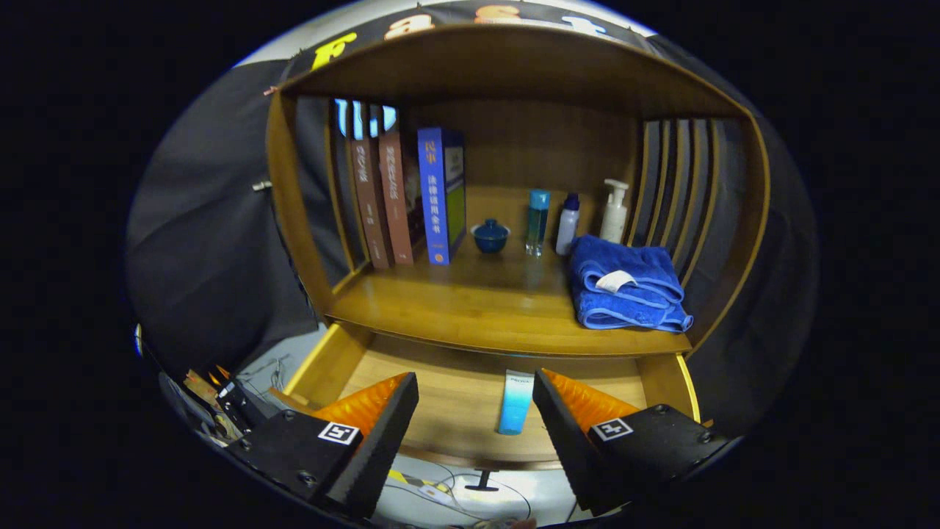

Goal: Pull open the drawer, take out the items inside it, and place them on the countertop above the cabinet.

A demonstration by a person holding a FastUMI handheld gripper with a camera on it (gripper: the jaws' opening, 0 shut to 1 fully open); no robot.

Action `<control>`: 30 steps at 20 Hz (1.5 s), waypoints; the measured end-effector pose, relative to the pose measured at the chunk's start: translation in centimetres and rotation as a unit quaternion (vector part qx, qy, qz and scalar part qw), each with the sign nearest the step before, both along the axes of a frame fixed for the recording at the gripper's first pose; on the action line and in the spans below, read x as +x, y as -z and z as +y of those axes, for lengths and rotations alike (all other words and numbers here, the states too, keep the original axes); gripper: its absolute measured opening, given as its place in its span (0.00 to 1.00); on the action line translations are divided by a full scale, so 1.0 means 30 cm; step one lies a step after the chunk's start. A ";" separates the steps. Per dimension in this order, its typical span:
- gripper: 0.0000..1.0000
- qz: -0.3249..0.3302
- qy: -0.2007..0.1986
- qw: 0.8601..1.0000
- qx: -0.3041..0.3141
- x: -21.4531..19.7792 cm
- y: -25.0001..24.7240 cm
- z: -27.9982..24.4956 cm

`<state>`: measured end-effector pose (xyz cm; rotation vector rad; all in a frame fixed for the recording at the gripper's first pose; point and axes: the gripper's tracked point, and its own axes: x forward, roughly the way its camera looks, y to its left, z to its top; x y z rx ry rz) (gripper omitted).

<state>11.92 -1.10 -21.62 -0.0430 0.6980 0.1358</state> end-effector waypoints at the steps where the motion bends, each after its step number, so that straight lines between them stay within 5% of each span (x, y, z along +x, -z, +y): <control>1: 0.99 0.034 0.002 0.999 0.001 0.017 0.049 0.003; 6: 0.99 0.190 0.041 0.981 -0.017 0.061 0.355 -0.058; 11: 0.99 0.264 0.106 0.958 -0.029 0.081 0.550 -0.170; 17: 0.59 0.317 0.112 0.941 -0.037 0.052 0.654 -0.212; 21: 0.35 0.304 0.089 0.948 -0.023 0.013 0.608 -0.193; 25: 0.35 0.288 0.060 0.956 0.025 -0.057 0.508 -0.116; 30: 0.35 0.227 0.014 0.972 0.056 -0.081 0.194 -0.048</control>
